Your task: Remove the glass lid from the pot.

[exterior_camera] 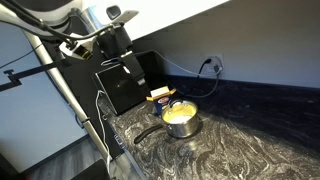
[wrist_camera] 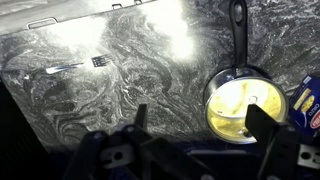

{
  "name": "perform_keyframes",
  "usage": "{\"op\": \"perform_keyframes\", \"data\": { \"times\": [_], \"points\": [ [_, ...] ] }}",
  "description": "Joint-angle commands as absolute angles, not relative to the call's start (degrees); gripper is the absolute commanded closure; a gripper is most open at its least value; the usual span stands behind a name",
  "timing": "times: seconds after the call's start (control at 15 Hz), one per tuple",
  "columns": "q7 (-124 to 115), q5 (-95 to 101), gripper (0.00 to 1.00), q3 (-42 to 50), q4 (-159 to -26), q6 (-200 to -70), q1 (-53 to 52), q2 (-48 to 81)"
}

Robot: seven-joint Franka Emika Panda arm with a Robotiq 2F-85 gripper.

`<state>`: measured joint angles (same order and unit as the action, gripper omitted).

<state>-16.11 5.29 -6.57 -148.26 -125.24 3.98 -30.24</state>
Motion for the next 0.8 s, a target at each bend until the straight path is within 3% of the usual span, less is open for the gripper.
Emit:
{"op": "perform_keyframes", "data": {
  "times": [0.0, 0.47, 0.73],
  "points": [
    [-16.66, 5.18, 0.0, -6.37, -148.05, -135.53, 3.27, -24.46],
    [-18.17, 10.17, 0.0, -8.68, -148.12, -161.76, 3.88, -9.18],
    [-18.6, 11.62, 0.0, -8.52, -148.42, -163.59, 3.75, -7.26]
  ]
}}
